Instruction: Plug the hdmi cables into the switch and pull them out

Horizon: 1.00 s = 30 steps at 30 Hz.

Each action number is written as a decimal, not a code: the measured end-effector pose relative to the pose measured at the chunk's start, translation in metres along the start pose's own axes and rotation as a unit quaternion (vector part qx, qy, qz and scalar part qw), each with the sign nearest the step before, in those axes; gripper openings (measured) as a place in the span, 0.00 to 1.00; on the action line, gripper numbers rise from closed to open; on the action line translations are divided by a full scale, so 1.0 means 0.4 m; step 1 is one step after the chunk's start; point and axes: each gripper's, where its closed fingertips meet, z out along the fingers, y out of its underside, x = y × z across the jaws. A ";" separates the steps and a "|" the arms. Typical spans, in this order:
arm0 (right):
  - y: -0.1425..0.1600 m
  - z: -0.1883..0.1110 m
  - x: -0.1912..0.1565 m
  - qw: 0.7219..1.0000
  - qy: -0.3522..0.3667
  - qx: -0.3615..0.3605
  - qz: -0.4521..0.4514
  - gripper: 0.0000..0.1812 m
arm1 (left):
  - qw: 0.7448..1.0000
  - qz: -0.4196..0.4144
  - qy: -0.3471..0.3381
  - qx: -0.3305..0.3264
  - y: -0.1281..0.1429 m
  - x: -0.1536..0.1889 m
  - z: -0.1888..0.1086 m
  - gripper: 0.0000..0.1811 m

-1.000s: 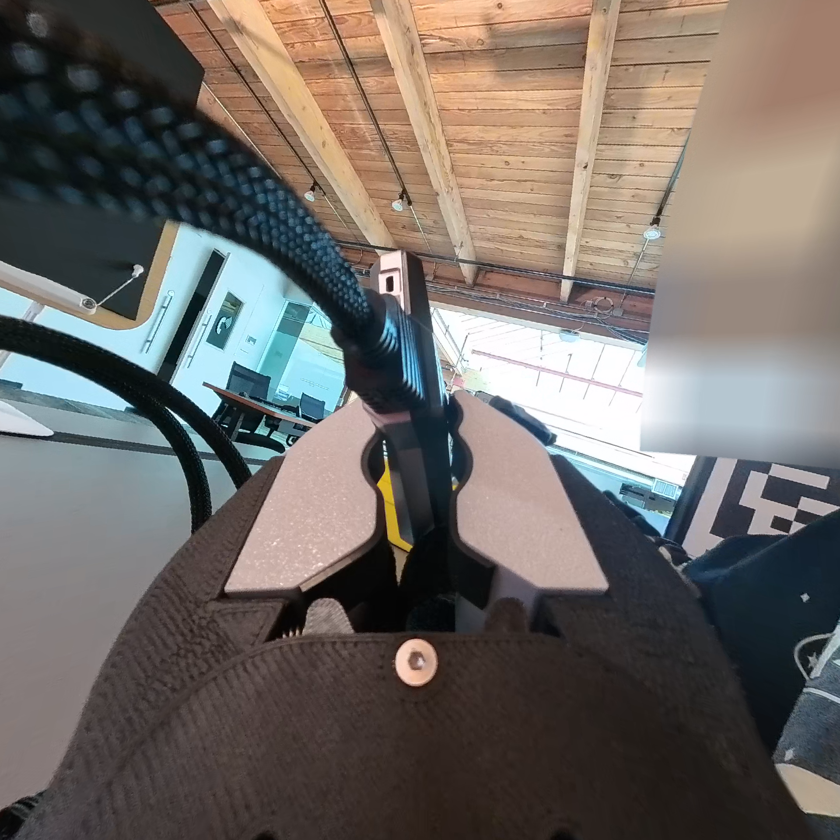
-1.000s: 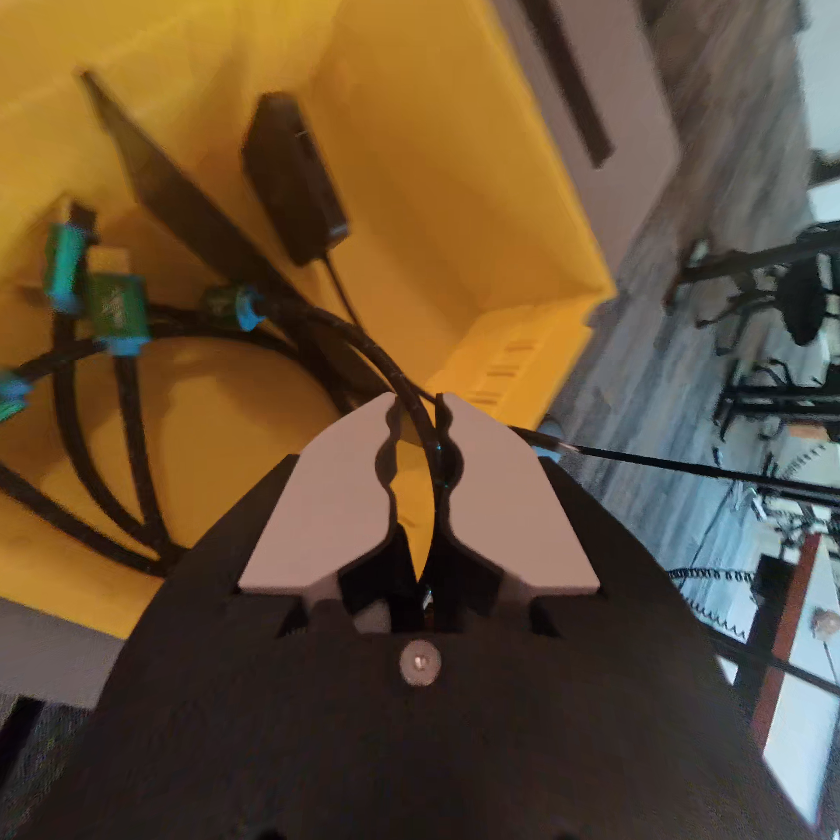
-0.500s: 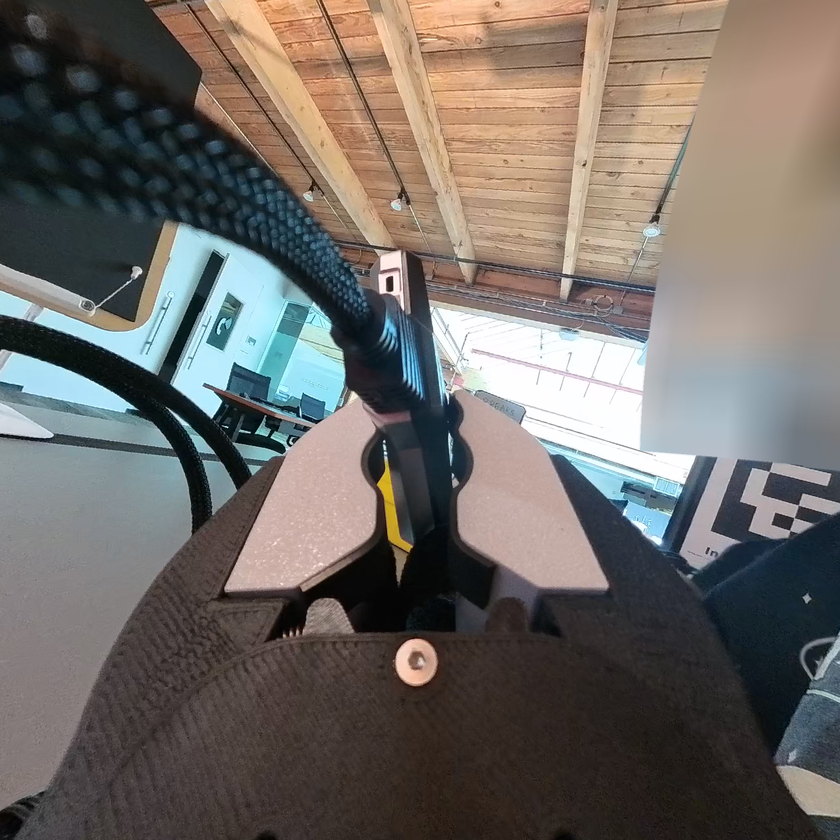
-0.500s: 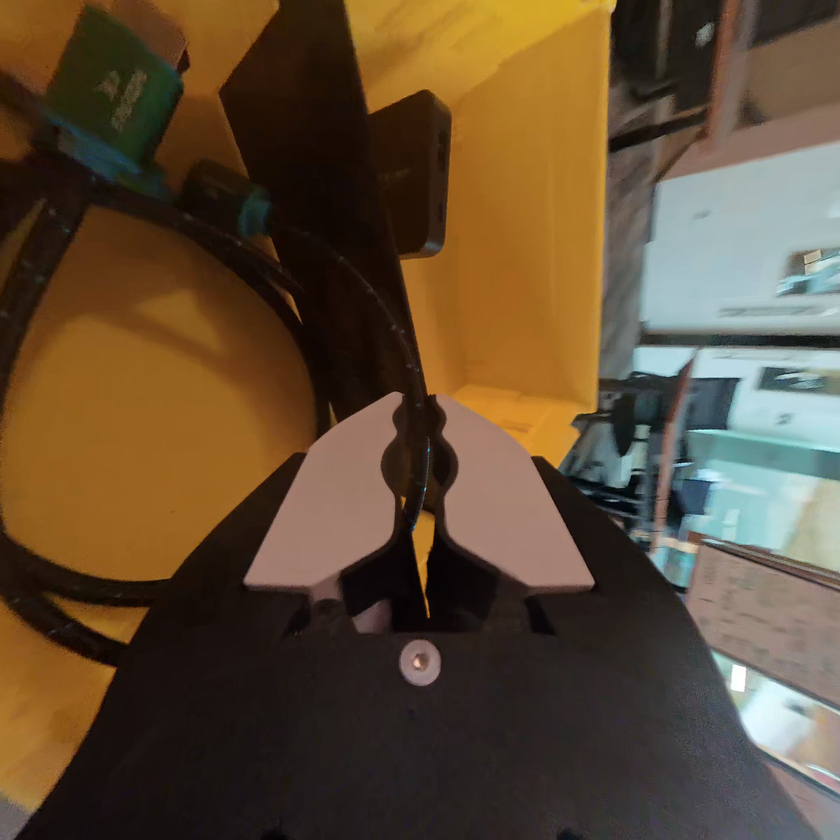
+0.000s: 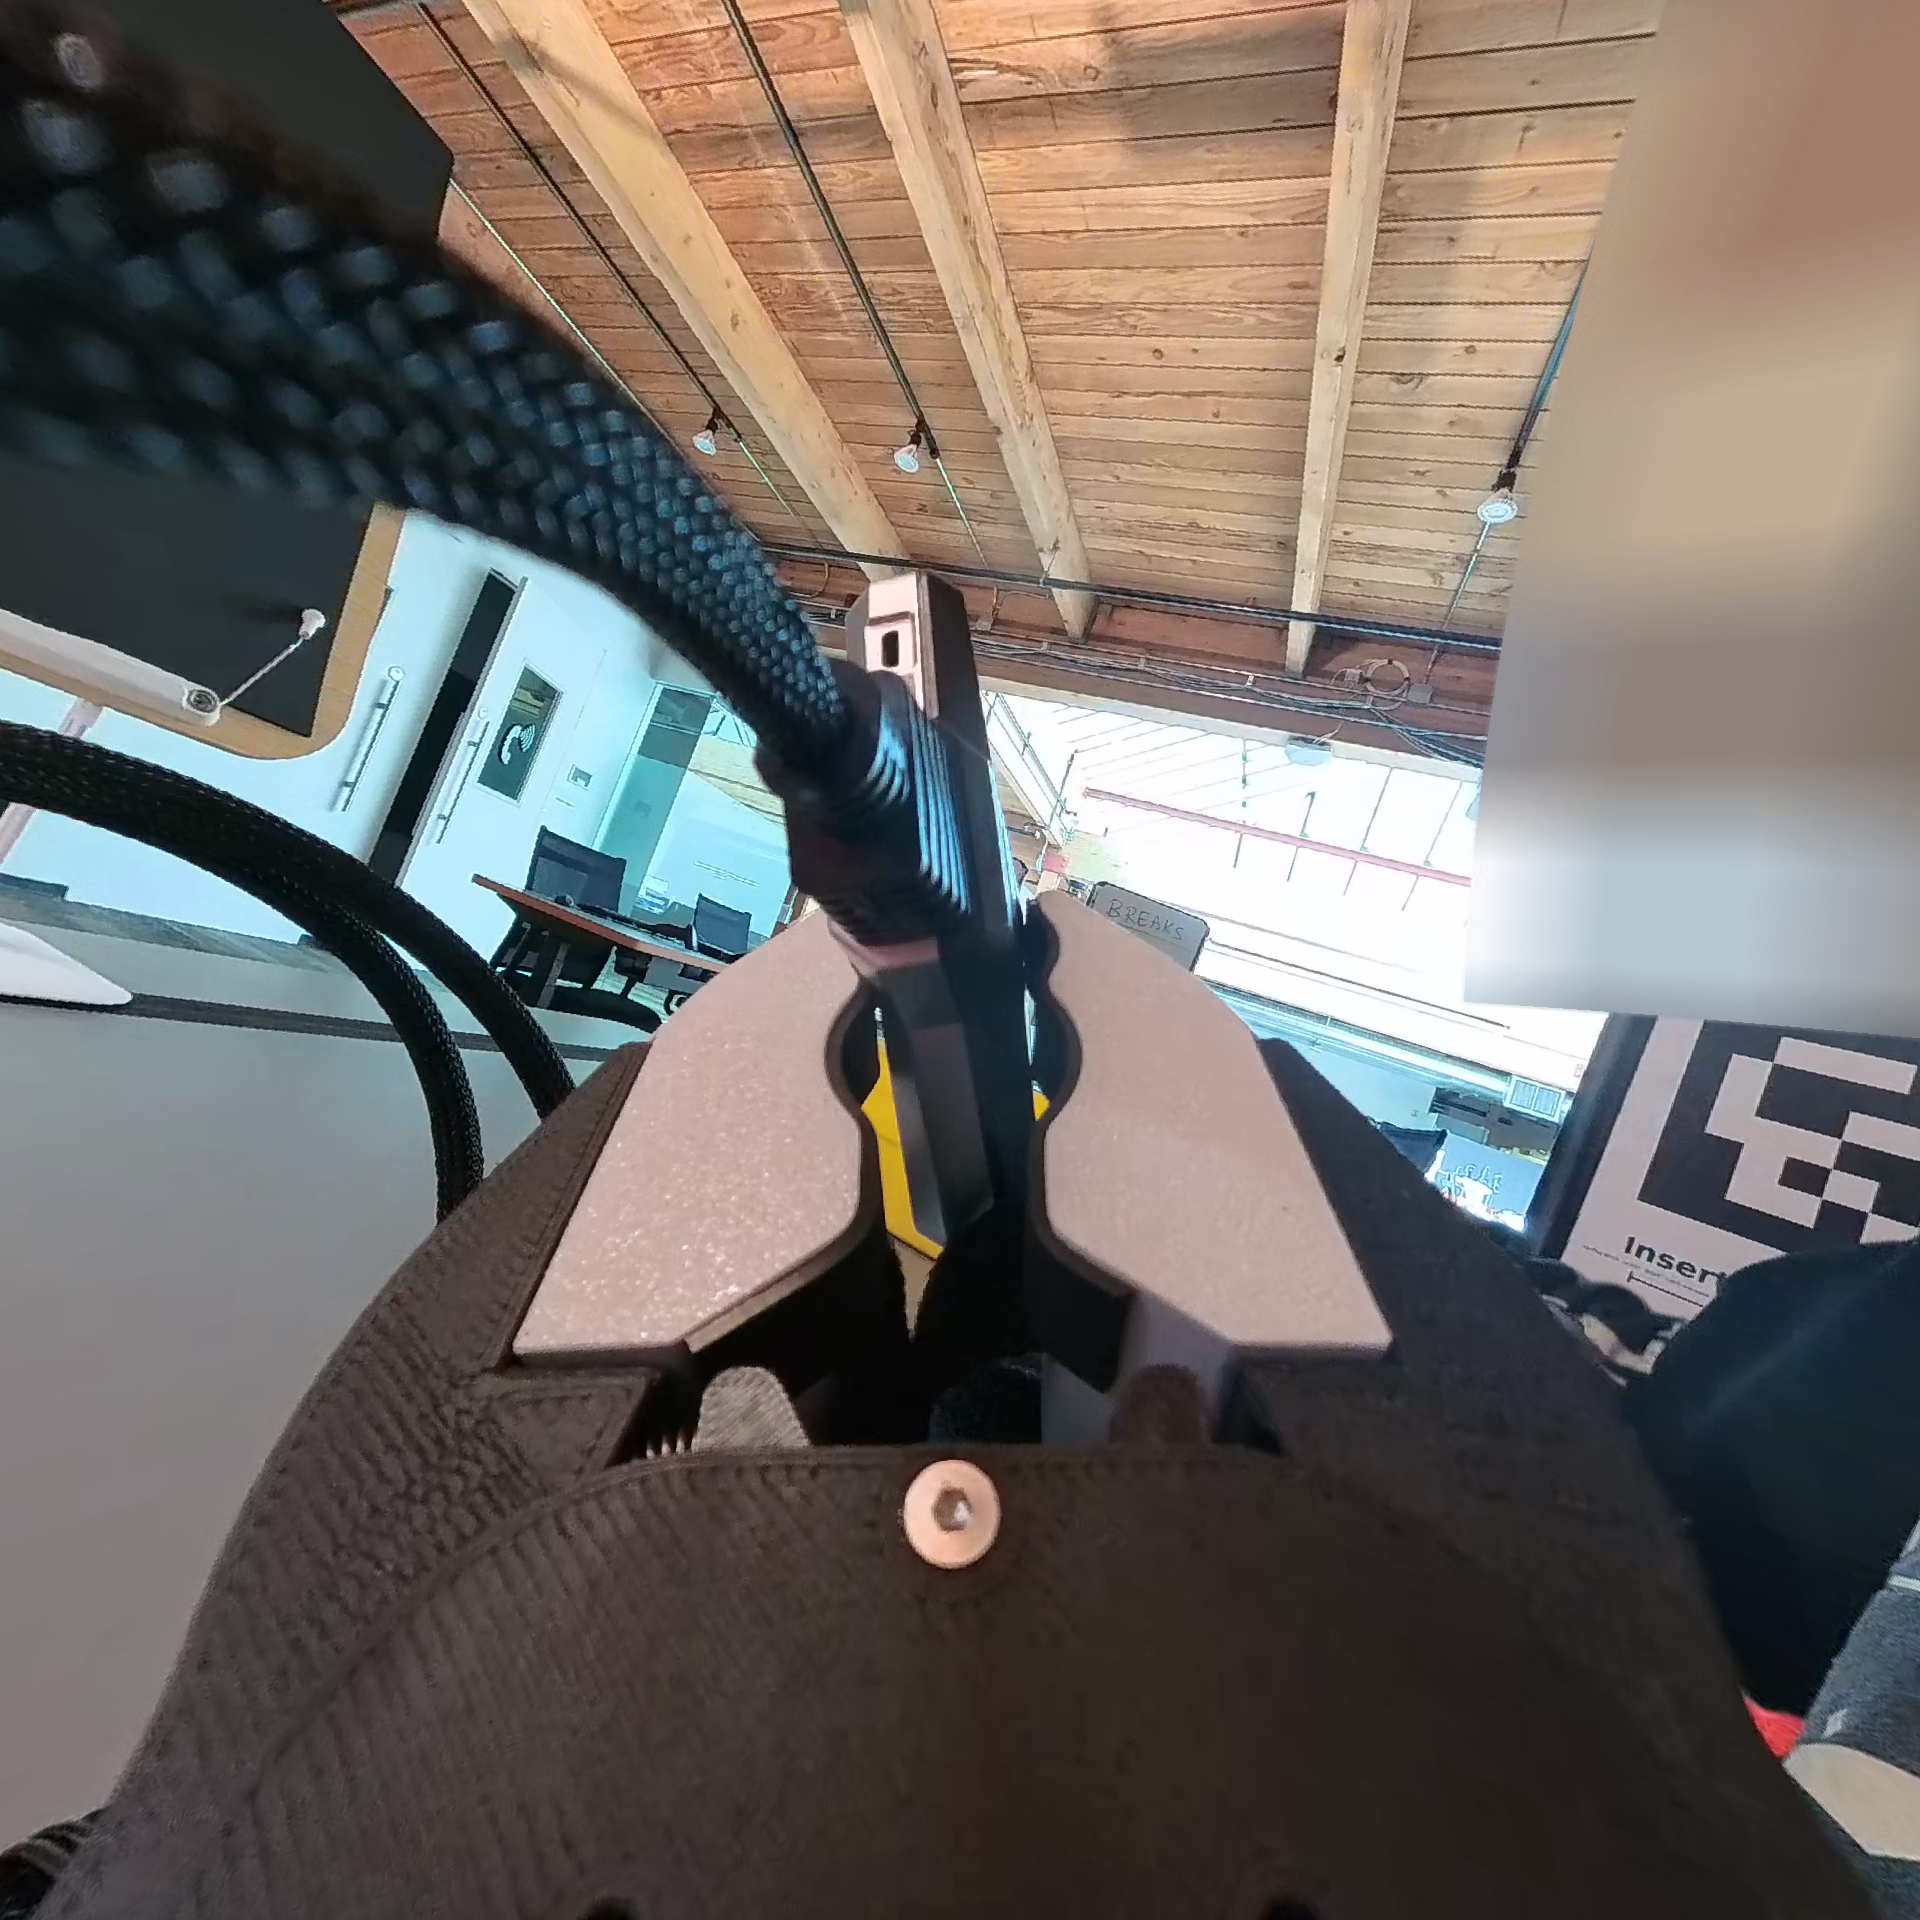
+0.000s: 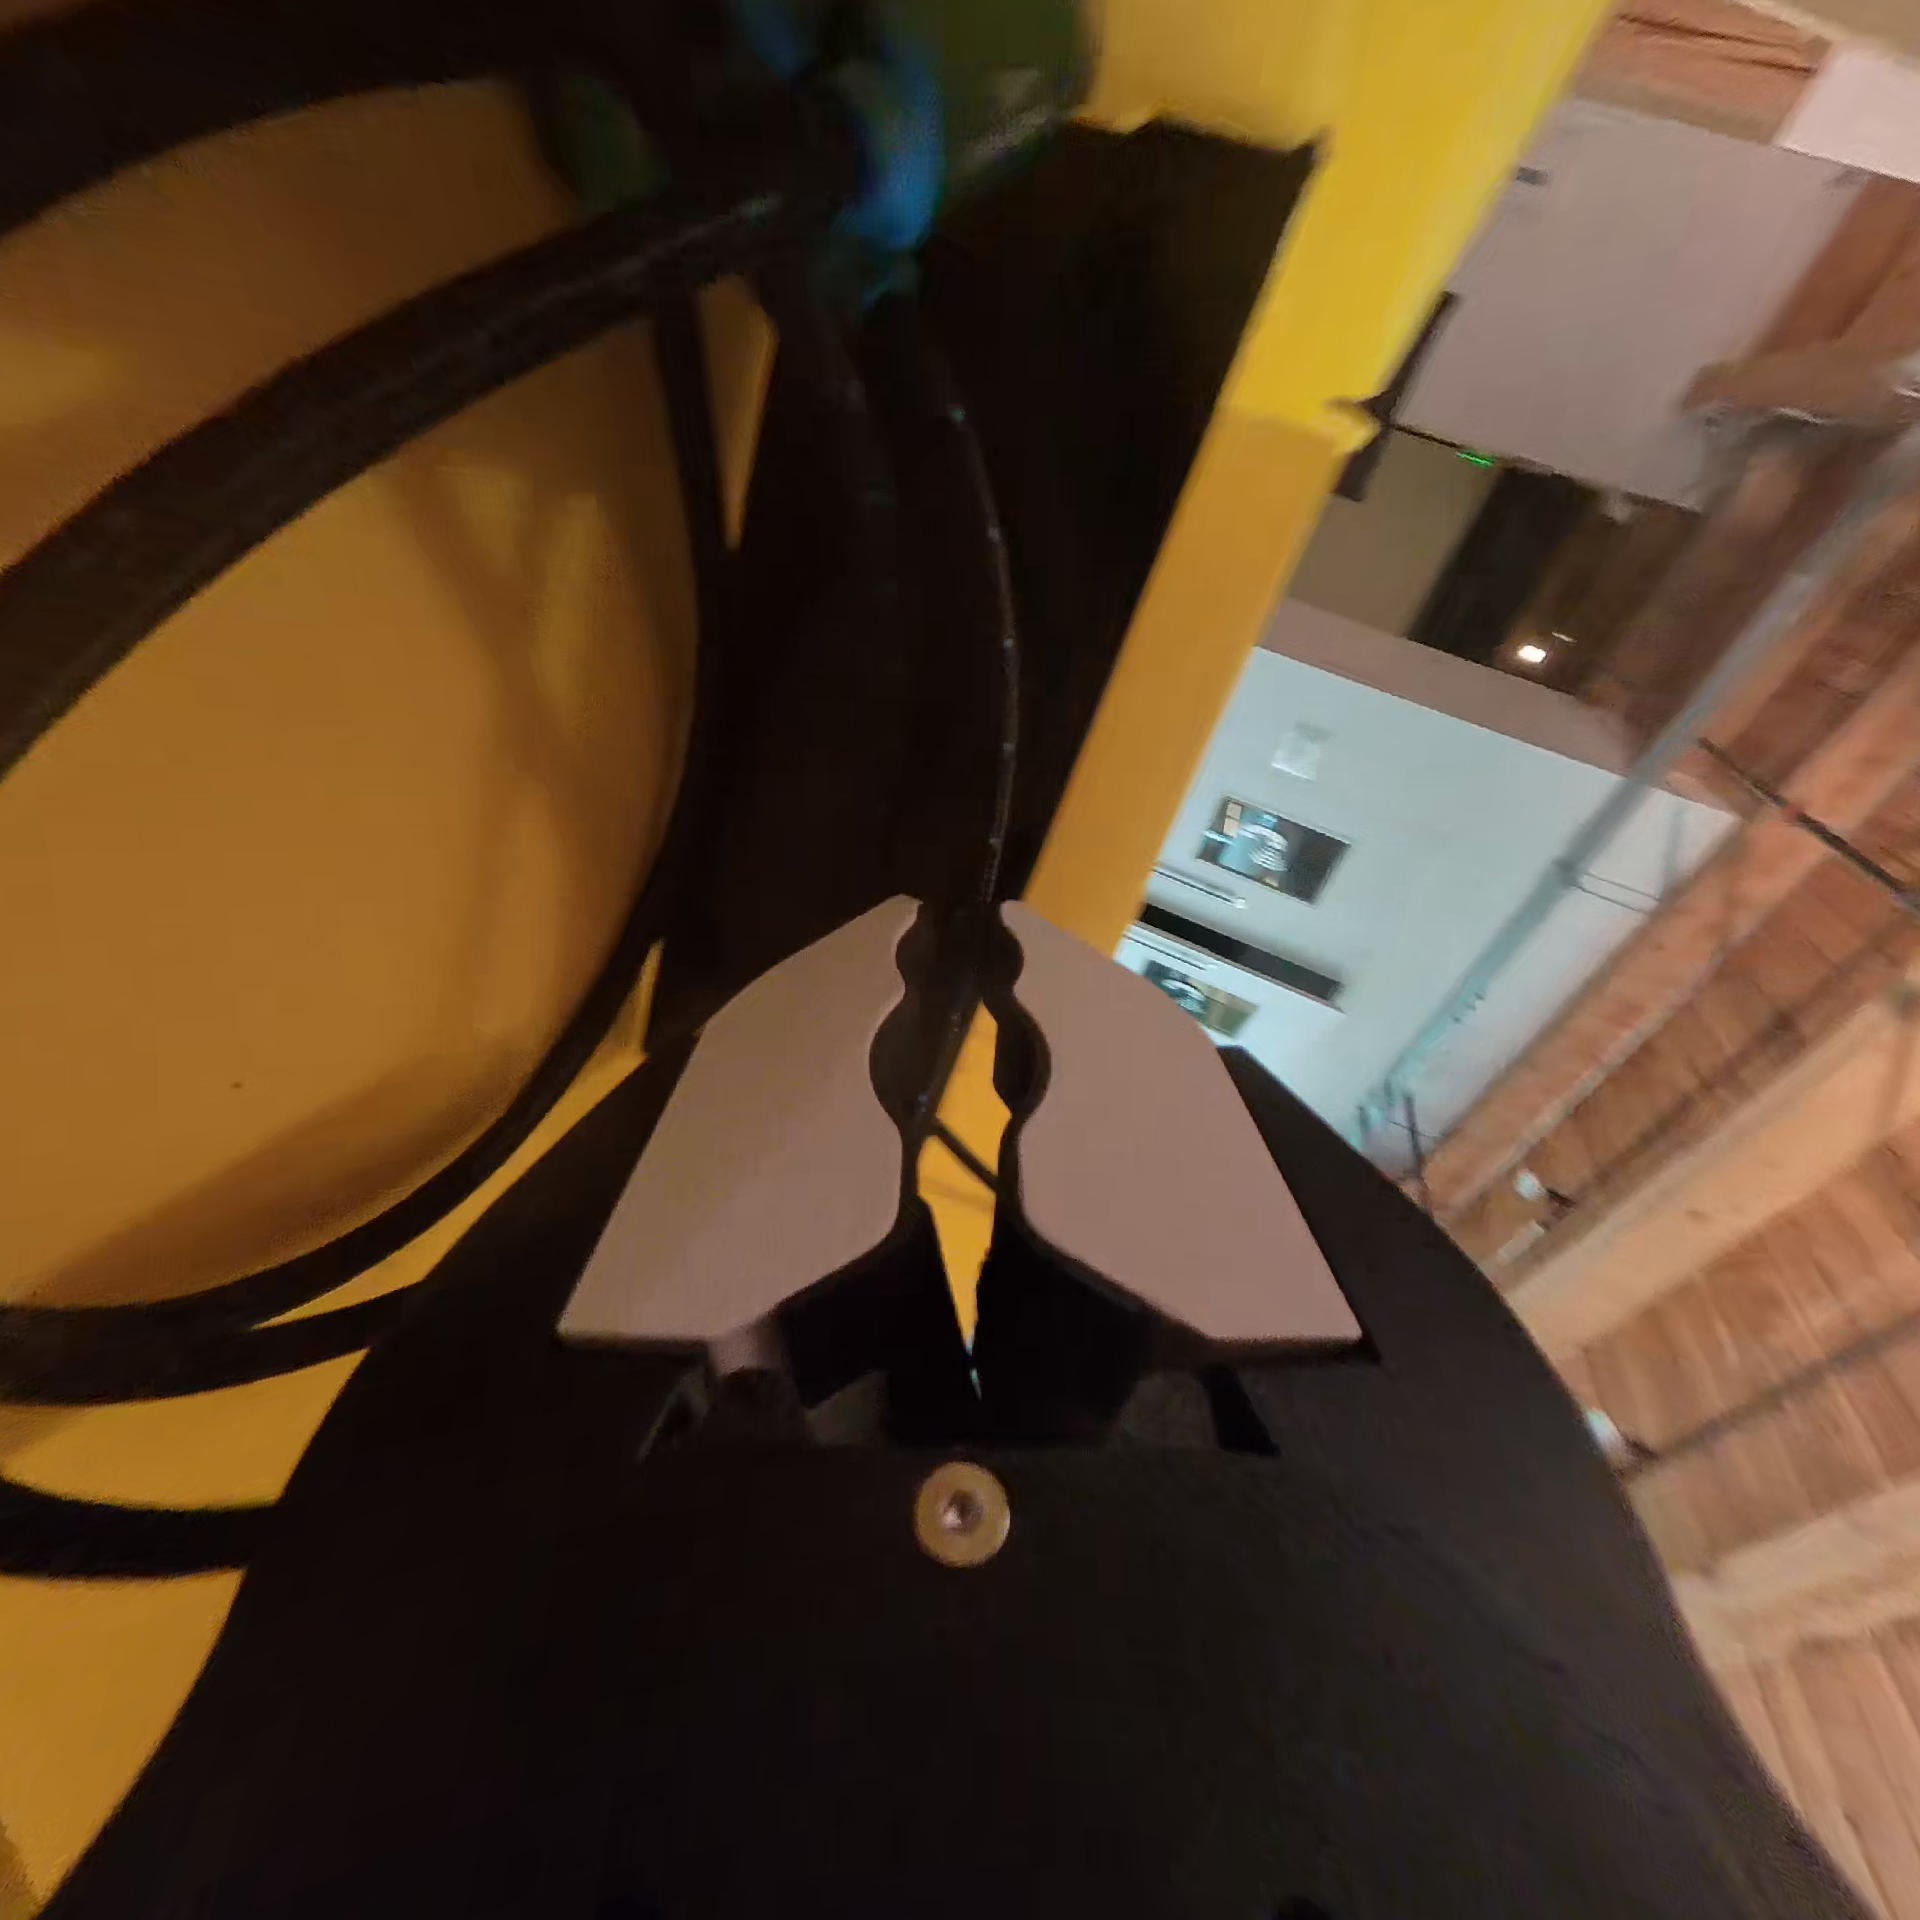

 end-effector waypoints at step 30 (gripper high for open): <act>-0.105 -0.151 0.121 0.957 -0.237 -0.102 0.132 0.27 | 1.000 0.015 0.001 -0.009 0.009 0.008 0.005 0.14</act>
